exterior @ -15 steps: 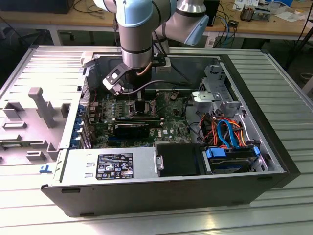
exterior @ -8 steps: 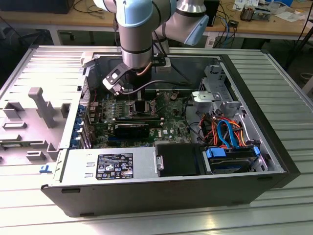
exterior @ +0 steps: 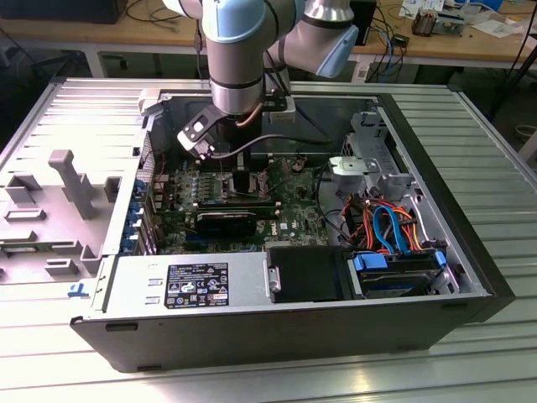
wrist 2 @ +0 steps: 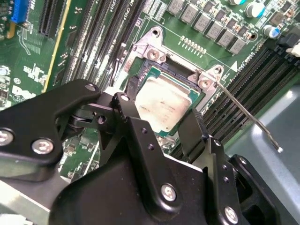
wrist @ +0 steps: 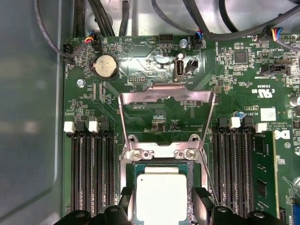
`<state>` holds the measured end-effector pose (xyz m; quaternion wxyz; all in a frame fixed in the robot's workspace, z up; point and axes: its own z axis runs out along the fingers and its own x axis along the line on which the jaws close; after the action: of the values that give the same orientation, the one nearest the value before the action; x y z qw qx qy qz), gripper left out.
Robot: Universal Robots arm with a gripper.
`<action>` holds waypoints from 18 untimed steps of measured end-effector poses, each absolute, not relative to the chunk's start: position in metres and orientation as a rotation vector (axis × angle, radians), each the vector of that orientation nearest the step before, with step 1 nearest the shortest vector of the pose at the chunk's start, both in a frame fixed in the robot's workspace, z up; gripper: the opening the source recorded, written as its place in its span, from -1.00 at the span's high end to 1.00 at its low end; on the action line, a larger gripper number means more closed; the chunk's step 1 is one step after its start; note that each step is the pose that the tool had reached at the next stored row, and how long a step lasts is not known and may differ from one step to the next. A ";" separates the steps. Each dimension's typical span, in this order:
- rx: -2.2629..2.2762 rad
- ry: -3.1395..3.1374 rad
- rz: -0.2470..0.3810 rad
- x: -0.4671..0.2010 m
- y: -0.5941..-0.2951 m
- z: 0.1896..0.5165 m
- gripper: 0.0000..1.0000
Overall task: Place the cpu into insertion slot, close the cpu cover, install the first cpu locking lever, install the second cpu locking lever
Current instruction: 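Place the cpu into insertion slot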
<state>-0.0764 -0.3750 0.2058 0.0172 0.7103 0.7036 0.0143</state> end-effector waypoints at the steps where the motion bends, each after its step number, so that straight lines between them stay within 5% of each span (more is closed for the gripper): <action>1: 2.207 2.186 0.045 -0.076 -0.375 0.206 -0.23; 18: 2.209 2.189 0.028 -0.072 -0.375 0.204 -0.23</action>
<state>-0.0716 -0.3752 0.2038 0.0156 0.7103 0.7037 0.0090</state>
